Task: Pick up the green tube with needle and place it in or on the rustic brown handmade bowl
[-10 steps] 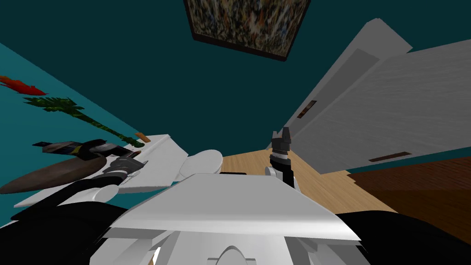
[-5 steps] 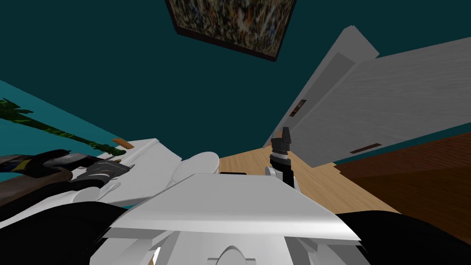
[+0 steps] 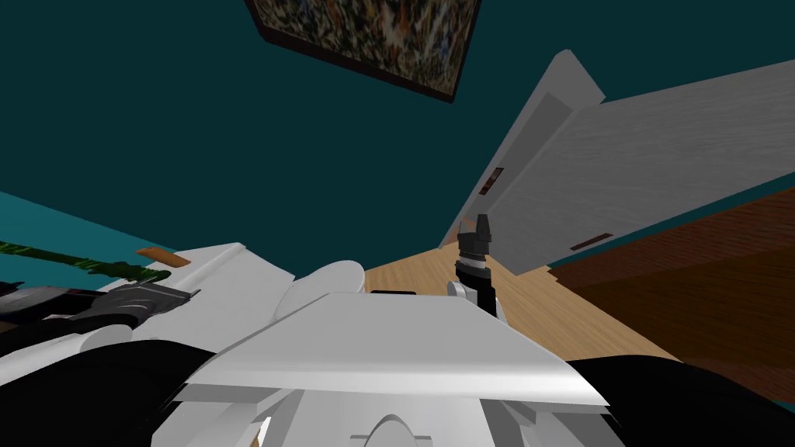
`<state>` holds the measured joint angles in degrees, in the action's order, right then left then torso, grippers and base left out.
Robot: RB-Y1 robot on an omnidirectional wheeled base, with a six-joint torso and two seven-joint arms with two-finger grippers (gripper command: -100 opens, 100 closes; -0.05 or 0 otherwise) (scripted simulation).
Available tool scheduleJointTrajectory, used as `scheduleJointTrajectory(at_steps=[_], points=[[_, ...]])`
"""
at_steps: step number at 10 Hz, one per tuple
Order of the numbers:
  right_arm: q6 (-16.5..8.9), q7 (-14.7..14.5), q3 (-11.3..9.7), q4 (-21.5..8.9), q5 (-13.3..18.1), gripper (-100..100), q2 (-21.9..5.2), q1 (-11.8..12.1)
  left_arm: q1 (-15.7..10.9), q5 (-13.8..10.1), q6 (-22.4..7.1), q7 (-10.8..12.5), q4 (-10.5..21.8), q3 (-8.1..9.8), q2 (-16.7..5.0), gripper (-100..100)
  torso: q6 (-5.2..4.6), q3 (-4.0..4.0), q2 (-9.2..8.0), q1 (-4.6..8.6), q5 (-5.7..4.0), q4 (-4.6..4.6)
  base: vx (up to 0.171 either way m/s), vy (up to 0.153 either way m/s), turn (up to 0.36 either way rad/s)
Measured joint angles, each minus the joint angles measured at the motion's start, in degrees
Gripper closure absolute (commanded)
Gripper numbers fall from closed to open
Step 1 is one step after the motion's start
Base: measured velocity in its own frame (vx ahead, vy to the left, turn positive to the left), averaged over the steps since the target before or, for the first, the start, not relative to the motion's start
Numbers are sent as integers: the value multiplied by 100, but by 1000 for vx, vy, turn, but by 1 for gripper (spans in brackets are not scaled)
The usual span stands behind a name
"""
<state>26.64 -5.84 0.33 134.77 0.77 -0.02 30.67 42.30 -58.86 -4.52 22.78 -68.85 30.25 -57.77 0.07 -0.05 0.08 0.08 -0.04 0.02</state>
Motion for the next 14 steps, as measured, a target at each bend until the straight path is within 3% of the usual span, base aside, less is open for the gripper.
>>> scheduleJointTrajectory(at_steps=[1, 2, 3, 6, 7, 9, 10, 12, 14], points=[[0, 0, 0, 0, 0, 0, 0, 0, 35, 110, -247, 95, 14, 211, 37, -100, -2, 0, 0, -1, 0, 0, 43, -17, -54], [0, 0, 0, 0, 0, 0, 0, 0, 53, 36, -288, 187, 161, 144, -66, -100, 2, 1, -2, -3, 1, 0, 59, -18, -83], [0, 0, 0, 0, 0, 0, 0, 0, -2, 187, -434, 300, 267, 254, -14, -100, -1, -1, 2, -3, 2, 0, 51, -20, -66], [0, 0, 0, 0, 0, 0, 0, 0, 37, 147, -711, 658, 764, 243, -214, -100, -2, -11, 19, -6, 2, 4, 100, -10, -144], [0, 0, 0, 0, 0, 0, 0, 1, 116, 442, -977, 878, 768, 490, -88, -100, 1, -13, 23, -6, 2, 5, 81, -11, -19], [0, 0, 0, 0, 0, 0, 0, 0, 140, 255, -1025, 992, 1035, 369, -210, -100, 2, 1, -2, -4, 2, 0, 34, -6, -34], [0, 0, 0, 0, 0, 0, 0, 0, 246, 245, -1084, 1079, 1116, 413, -215, -100, 1, 3, -4, -6, 1, -1, 44, 7, -39], [0, 0, 0, 0, 0, 0, 0, 0, 124, 385, -1273, 1274, 1415, 405, -256, -100, 1, 0, 1, -14, 4, 0, 76, 24, -74], [0, 0, 1, 0, 0, 0, -1, 1, 305, 615, -1681, 1723, 1589, 581, -263, -100, 1, -10, 17, -15, 4, 4, 94, 18, -58]])
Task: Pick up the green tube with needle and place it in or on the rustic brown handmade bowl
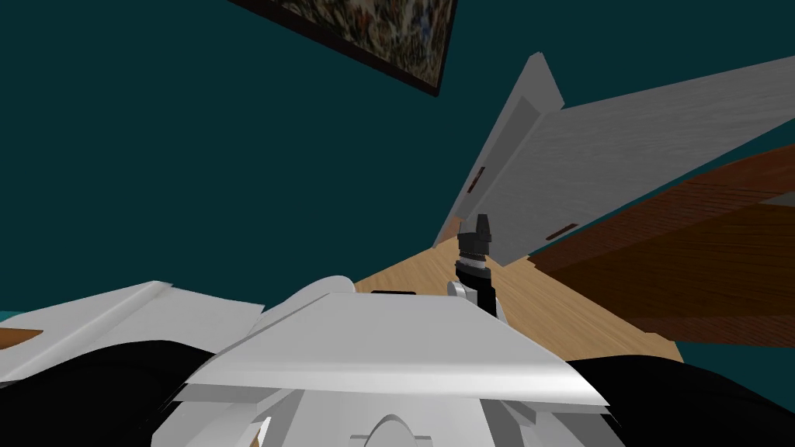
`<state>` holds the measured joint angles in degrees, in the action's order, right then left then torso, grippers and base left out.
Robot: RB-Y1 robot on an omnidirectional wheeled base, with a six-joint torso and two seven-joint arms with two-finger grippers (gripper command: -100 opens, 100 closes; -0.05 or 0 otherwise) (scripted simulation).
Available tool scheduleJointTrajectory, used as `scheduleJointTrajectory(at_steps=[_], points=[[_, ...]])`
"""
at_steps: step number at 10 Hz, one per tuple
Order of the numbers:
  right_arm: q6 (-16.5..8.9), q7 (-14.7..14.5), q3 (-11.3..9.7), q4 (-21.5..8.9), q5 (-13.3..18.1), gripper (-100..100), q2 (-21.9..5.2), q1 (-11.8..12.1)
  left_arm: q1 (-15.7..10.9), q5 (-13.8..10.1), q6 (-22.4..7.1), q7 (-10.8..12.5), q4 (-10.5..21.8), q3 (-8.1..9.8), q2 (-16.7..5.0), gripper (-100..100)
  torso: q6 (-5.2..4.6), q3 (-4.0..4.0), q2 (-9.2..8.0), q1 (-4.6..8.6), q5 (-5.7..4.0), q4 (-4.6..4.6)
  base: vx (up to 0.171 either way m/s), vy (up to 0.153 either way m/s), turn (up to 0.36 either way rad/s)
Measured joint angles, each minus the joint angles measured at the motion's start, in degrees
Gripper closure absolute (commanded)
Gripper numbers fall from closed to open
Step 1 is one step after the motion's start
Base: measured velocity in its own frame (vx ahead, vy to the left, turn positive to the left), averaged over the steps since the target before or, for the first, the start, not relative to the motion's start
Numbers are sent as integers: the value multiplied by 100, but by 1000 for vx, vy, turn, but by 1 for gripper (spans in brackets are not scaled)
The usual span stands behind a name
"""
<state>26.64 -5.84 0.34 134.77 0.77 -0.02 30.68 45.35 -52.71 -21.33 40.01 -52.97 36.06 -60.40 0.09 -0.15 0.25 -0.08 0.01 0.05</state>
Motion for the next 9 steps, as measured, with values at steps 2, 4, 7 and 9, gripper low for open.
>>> scheduleJointTrajectory(at_steps=[2, 4, 7, 9], points=[[0, 0, 0, 0, 0, 0, 0, 0, -25, -112, -41, 30, 261, -76, -29, -100, 1, 11, -20, 4, 0, -4, 39, 11, -15], [0, 0, 0, 0, 0, 0, 0, 0, -35, 18, -226, 258, 601, -80, -39, -100, 1, 8, -14, -1, 1, -3, 78, 38, -60], [0, 0, 0, 0, 0, 0, 0, 0, 250, 206, -681, 802, 923, 49, -31, -100, 1, 4, -8, -11, 3, -2, 74, 49, -33], [0, 0, 0, 0, 0, 0, 0, -1, 176, 163, -742, 837, 1141, 17, -56, -100, 1, 15, -27, 4, 0, -6, 17, 10, -8]])
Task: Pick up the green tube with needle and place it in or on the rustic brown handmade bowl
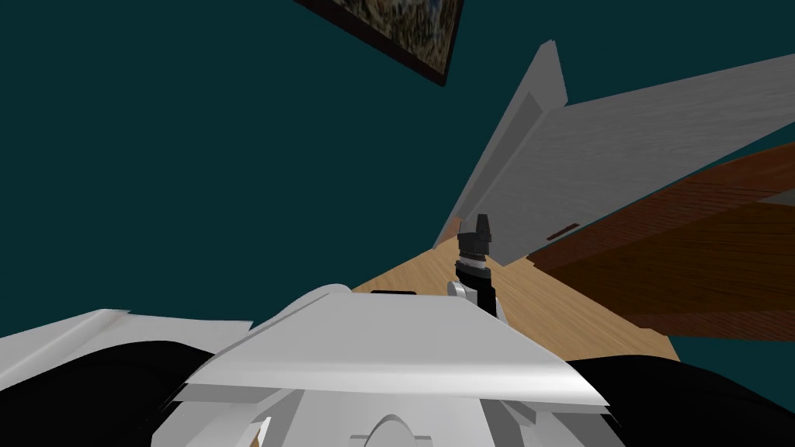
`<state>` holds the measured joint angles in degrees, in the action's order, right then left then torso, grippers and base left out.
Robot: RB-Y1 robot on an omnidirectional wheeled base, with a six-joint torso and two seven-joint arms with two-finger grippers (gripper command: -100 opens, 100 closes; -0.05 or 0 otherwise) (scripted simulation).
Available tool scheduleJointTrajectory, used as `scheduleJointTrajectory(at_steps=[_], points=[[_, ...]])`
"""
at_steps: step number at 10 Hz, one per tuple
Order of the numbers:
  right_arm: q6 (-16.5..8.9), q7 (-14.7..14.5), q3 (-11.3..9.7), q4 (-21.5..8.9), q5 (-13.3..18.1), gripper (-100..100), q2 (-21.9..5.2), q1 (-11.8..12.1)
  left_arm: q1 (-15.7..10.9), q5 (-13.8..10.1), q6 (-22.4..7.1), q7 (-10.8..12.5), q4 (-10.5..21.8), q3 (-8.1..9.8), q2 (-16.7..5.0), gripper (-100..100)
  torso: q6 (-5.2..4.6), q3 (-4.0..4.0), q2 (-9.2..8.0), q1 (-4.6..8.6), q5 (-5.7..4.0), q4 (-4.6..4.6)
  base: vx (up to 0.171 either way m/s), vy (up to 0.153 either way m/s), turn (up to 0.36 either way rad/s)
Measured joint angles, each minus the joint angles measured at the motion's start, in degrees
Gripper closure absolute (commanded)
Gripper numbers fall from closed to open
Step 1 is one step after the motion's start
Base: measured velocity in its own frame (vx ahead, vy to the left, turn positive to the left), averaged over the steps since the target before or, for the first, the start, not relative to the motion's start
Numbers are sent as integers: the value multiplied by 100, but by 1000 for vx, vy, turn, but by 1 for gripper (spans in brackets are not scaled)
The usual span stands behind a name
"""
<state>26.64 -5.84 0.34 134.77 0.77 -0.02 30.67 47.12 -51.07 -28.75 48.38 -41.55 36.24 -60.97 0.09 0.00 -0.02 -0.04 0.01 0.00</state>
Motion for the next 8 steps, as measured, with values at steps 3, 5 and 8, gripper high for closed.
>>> scheduleJointTrajectory(at_steps=[3, 5, 8], points=[[0, 0, 0, 0, 0, 0, 0, 0, -79, -55, -126, -36, 468, -9, -61, -100, 0, 1, 0, -7, 2, 0, 26, 30, -16], [0, 0, 0, 0, 0, 0, 0, 0, -79, 39, -205, 148, 584, -10, -49, -100, 0, 1, -1, -7, 1, -1, 34, 44, -30], [0, 0, 0, 0, 0, 0, 0, 0, 18, 82, -371, 303, 726, 51, -73, 0, -1, 4, -7, -14, 4, -2, 9, 47, -3]])
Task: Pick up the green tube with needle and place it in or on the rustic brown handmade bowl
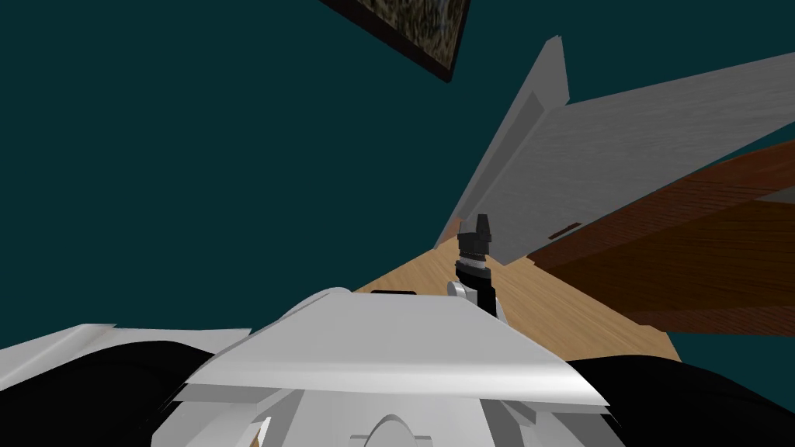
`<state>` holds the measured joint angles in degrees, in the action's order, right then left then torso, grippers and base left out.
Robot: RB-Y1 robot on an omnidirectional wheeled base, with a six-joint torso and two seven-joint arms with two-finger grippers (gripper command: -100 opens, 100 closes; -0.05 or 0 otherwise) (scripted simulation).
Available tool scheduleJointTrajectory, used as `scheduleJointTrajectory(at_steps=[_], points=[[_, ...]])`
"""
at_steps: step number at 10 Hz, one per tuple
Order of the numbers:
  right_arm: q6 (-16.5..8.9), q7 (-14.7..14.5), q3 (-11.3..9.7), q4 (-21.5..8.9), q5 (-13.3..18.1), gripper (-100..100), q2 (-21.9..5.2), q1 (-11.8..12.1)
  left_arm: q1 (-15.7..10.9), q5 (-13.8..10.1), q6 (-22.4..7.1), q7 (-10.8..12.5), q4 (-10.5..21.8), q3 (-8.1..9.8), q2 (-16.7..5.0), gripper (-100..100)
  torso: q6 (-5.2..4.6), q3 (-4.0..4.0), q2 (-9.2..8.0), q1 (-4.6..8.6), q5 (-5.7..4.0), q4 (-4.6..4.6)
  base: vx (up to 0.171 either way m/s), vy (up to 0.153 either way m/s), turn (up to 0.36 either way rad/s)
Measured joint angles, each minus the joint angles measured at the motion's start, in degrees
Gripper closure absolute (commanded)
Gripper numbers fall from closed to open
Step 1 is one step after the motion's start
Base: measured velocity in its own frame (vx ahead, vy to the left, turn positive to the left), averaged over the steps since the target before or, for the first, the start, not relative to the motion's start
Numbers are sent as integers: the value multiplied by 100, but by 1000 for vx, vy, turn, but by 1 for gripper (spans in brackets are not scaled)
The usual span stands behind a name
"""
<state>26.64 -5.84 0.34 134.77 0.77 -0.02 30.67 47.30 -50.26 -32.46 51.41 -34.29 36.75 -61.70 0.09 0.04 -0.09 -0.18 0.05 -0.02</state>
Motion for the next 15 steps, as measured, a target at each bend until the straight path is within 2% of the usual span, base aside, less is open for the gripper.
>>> scheduleJointTrajectory(at_steps=[1, 2, 3, 5, 6, 8, 9, 10, 11, 15], points=[[0, 0, 0, 0, 0, 0, 0, 0, 0, 0, 1, 0, -3, 0, 0, -100, 1, 2, -3, 13, -4, -1, -65, 11, -238], [0, 0, -1, 0, 0, 0, 0, -2, -124, 25, 6, 6, 191, -44, -25, -100, -8, 10, -20, 13, -4, -3, -132, 8, -266], [0, 0, -1, 0, 0, 0, 1, -2, -79, 96, -13, 126, 181, -48, 17, -100, -5, 24, -42, 15, -5, -9, -174, 8, -314], [-1, 0, -1, 0, 0, 0, 1, -3, -182, 142, -25, 239, 473, -76, 19, -100, -4, 38, -65, 14, -5, -15, -152, -8, -182], [0, 0, -1, 0, 0, 0, 1, -2, -65, 231, -78, 416, 351, -67, 70, -100, -2, 34, -57, 16, -6, -14, -120, -16, -154], [0, 0, -1, 0, 0, 0, 1, -3, -310, 253, -49, 424, 809, -128, 27, -100, -7, 32, -55, 12, -6, -13, -126, -2, -219], [0, 0, 0, 0, 0, 0, 0, -1, -323, 266, -45, 438, 877, -129, 34, -100, -2, 27, -45, 8, -4, -12, -34, 0, 3], [0, 0, 0, 0, 0, 0, 0, 0, -258, 308, -73, 528, 780, -126, 61, -100, 1, 16, -25, 8, -4, -7, -9, -2, 12], [0, 0, 0, 0, 0, 0, 0, 0, -249, 314, -82, 554, 766, -126, 65, 100, -1, 8, -12, 8, -4, -4, -1, -7, -11], [0, 0, 0, 0, 0, 0, 0, 0, -267, 304, -102, 555, 762, -130, 91, 100, 8, 8, -19, -28, -14, 3, 2, -5, -3]])
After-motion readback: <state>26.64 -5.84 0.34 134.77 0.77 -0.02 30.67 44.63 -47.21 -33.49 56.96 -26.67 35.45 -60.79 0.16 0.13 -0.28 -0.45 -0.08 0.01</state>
